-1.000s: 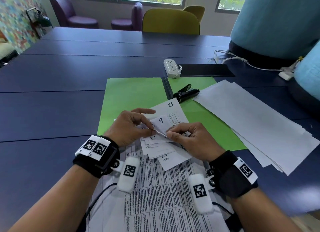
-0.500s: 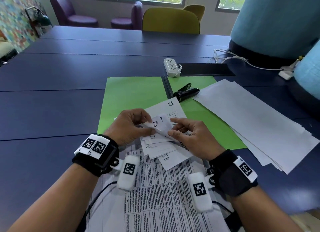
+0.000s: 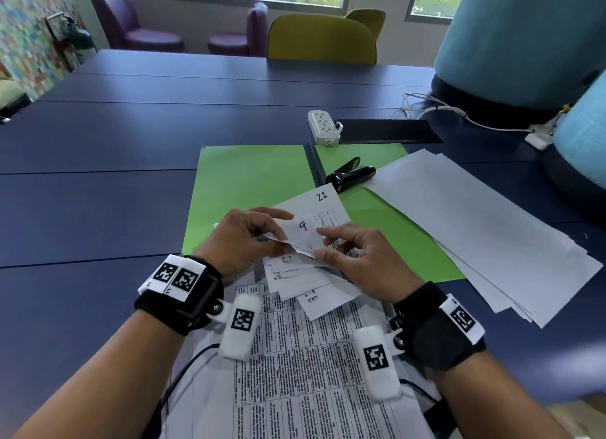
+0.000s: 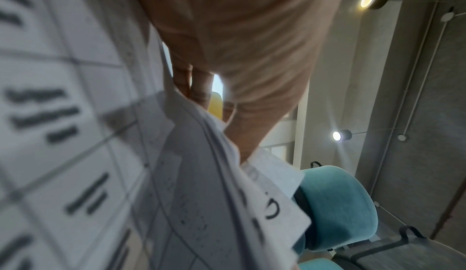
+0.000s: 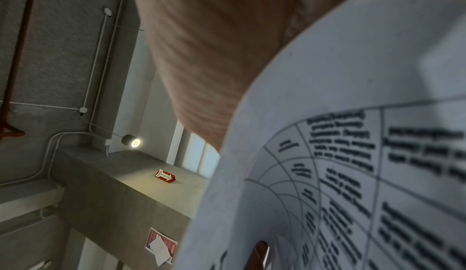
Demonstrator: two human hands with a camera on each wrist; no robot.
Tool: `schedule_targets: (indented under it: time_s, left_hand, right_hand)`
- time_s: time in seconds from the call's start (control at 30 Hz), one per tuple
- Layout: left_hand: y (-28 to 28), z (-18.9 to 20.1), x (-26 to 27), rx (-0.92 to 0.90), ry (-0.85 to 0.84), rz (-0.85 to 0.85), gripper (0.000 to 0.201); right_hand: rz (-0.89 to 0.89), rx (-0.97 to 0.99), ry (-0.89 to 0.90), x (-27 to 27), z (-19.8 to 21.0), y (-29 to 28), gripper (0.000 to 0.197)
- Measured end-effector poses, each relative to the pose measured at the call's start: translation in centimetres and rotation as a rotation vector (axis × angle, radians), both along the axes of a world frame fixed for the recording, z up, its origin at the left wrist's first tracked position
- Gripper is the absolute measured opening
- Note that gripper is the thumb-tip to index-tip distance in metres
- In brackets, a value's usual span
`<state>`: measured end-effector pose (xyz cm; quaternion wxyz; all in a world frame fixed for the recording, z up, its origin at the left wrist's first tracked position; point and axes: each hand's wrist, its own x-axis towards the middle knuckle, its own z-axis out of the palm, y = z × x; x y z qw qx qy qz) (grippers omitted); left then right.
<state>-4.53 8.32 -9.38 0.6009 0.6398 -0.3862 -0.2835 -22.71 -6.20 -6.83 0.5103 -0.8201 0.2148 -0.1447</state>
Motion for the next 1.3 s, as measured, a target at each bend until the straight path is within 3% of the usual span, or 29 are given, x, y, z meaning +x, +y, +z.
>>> schedule_targets:
  time_s: [1.3]
  left_hand:
    - [-0.14,-0.51,0.41,0.049,0.023,0.018,0.013]
  right_hand:
    - [-0.037,0.015,0.033,-0.05,-0.14,-0.12,0.047]
